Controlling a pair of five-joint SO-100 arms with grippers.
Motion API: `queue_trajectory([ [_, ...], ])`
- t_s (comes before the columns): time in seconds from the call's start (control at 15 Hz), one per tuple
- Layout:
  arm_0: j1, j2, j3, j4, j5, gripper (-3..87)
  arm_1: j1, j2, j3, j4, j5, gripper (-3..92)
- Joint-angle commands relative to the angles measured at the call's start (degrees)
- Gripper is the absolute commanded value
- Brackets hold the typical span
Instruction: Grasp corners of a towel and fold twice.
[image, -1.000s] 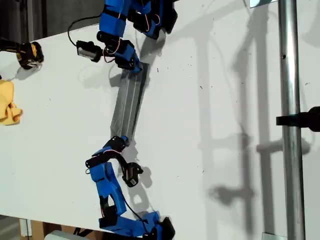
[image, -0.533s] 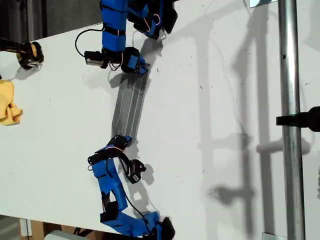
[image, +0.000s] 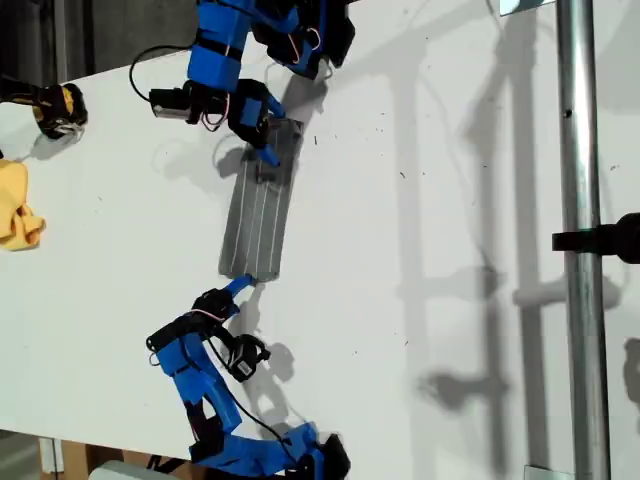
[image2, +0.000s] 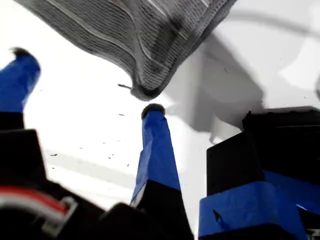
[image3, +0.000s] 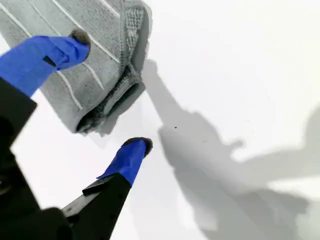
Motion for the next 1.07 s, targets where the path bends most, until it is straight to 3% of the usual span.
queue_trajectory([
  [0.0,-0.4,10.9,0.8,2.2,-0.1,35.8,0.4,10.4,-8.5,5.6,-0.8,45.7],
  [0.2,2.5,30.4,15.1,-2.3,-0.5,30.5,1.1,23.3,-9.1,9.6,1.1,41.9],
  [0.4,6.9,61.5,48.3,-14.3,-5.5,25.8,-8.4,26.2,-8.6,17.3,12.1,44.8],
  [0.53,10.8,88.9,74.6,-23.9,-10.2,16.6,-16.3,33.9,-6.3,18.5,20.6,44.2],
  [0.6,12.2,105.1,86.0,-25.4,-12.2,10.1,-20.3,38.9,-5.5,18.4,24.5,43.5],
  [0.73,15.3,135.0,102.0,-20.9,-17.2,-1.0,-25.2,40.8,-4.3,18.3,29.8,43.2],
  [0.8,18.1,142.1,107.5,-20.5,-20.1,-1.5,-26.3,40.4,-3.5,18.1,32.0,42.9],
  [1.0,23.4,141.9,118.3,-27.2,-24.0,-2.4,-25.7,31.5,-1.8,17.4,34.5,42.4],
])
